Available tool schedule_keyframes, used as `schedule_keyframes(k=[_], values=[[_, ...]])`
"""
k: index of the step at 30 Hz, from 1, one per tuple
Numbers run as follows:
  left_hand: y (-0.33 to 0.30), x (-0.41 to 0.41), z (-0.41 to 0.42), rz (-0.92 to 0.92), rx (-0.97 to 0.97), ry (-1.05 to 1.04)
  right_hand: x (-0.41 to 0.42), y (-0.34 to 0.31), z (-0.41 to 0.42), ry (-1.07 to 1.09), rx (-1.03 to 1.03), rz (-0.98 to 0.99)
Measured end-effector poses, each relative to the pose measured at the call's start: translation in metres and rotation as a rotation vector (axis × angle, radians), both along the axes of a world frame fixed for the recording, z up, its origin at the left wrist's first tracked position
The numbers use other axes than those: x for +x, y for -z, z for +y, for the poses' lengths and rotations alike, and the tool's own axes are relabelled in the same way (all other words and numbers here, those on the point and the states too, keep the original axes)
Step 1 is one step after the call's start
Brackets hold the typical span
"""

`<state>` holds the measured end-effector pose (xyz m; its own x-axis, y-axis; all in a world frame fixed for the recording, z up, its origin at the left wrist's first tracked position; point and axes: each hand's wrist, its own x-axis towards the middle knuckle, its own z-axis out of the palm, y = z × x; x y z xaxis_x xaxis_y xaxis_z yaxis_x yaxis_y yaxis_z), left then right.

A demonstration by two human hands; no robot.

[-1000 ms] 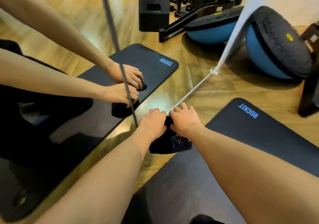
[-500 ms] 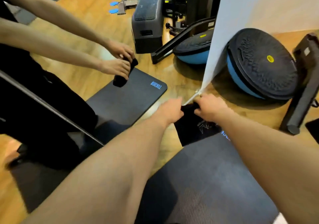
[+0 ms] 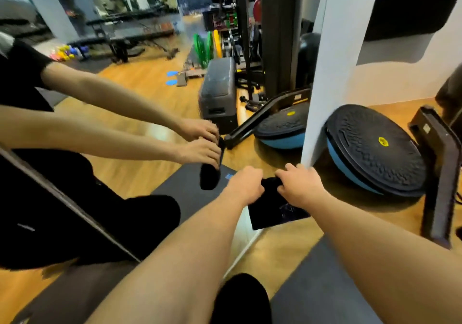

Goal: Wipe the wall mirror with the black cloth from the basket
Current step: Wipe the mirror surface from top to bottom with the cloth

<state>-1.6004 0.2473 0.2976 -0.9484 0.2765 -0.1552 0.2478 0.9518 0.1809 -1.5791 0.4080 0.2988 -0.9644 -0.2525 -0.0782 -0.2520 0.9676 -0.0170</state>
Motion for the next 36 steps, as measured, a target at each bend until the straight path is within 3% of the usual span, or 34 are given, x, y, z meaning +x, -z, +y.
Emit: schedule_keyframes(k=[4, 9, 16, 21, 24, 31, 36], values=[[-0.061, 0.003, -0.008, 0.026, 0.032, 0.048, 0.002, -0.055, -0.008, 0.034, 0.002, 0.050], [-0.200, 0.026, -0.016, 0.170, -0.036, 0.075, -0.007, -0.190, -0.026, -0.029, 0.036, 0.251], [-0.501, 0.031, -0.062, 0.740, -0.298, -0.034, -0.048, -0.475, -0.075, -0.225, -0.345, 0.752], [-0.657, 0.083, -0.089, 1.036, -0.589, -0.153, -0.026, -0.619, -0.109, -0.301, -0.568, 0.920], [-0.716, 0.128, -0.096, 1.119, -0.691, -0.351, 0.006, -0.685, -0.126, -0.381, -0.655, 1.001], [-0.809, 0.205, -0.120, 1.238, -0.512, -0.606, 0.081, -0.789, -0.180, -0.554, -0.971, 0.925], [-0.859, 0.223, -0.136, 1.302, -0.439, -0.721, 0.096, -0.819, -0.224, -0.708, -1.331, 0.805]])
